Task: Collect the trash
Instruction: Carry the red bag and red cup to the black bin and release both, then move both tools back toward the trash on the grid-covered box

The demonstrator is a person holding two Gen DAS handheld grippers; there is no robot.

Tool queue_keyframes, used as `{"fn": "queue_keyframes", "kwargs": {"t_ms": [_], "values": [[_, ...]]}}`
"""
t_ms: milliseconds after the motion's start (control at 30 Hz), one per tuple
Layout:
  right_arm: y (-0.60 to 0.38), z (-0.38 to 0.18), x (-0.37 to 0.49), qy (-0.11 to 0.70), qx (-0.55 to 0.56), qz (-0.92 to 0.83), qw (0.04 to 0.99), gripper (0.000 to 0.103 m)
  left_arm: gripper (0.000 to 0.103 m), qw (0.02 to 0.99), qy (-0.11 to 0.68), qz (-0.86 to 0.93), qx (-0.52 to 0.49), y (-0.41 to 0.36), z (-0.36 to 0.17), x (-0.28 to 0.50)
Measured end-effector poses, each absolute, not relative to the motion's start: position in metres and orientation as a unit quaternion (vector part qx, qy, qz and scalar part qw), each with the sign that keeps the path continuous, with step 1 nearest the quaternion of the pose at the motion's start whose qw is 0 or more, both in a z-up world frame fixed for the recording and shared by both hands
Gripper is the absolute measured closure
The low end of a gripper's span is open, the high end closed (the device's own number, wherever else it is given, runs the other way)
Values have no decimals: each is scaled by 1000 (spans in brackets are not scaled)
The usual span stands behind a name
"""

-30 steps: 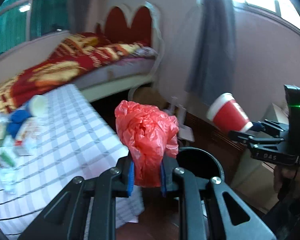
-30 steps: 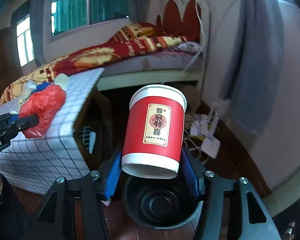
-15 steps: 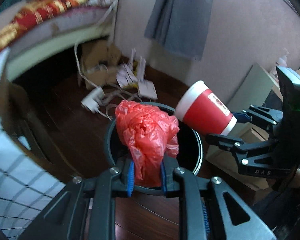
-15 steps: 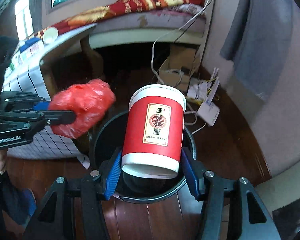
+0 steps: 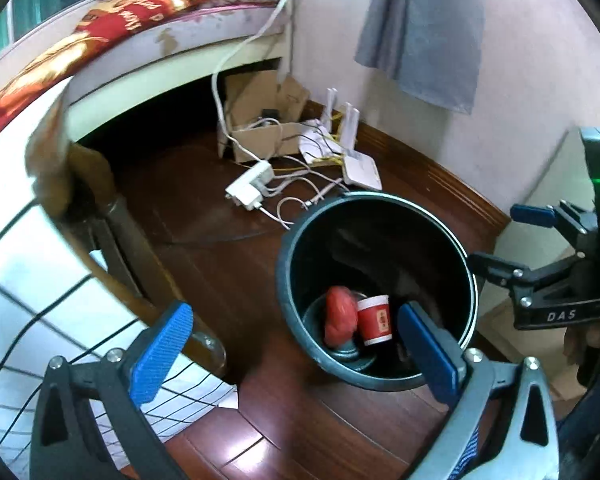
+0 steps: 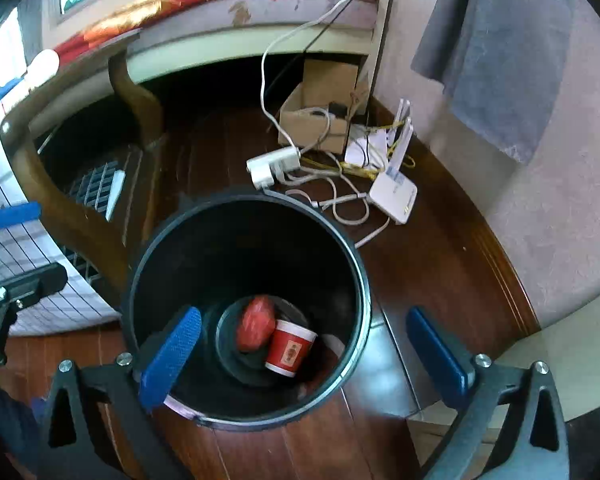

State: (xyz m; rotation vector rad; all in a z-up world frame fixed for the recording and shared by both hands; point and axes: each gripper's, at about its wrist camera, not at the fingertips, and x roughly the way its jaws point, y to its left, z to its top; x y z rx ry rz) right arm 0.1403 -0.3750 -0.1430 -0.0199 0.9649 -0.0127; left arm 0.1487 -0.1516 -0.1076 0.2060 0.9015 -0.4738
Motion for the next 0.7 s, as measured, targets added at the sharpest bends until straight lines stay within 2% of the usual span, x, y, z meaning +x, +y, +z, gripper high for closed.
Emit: {"fn": "queue_keyframes", "kwargs": {"t_ms": [467,700], "values": [[-339,-80,122,401,13,4,916,0,0,899,384,-197,74,-123,-58,143],[-311,-46,116,360,17,22,932,0,0,918,361,-154,50,-81,-32,126]]}}
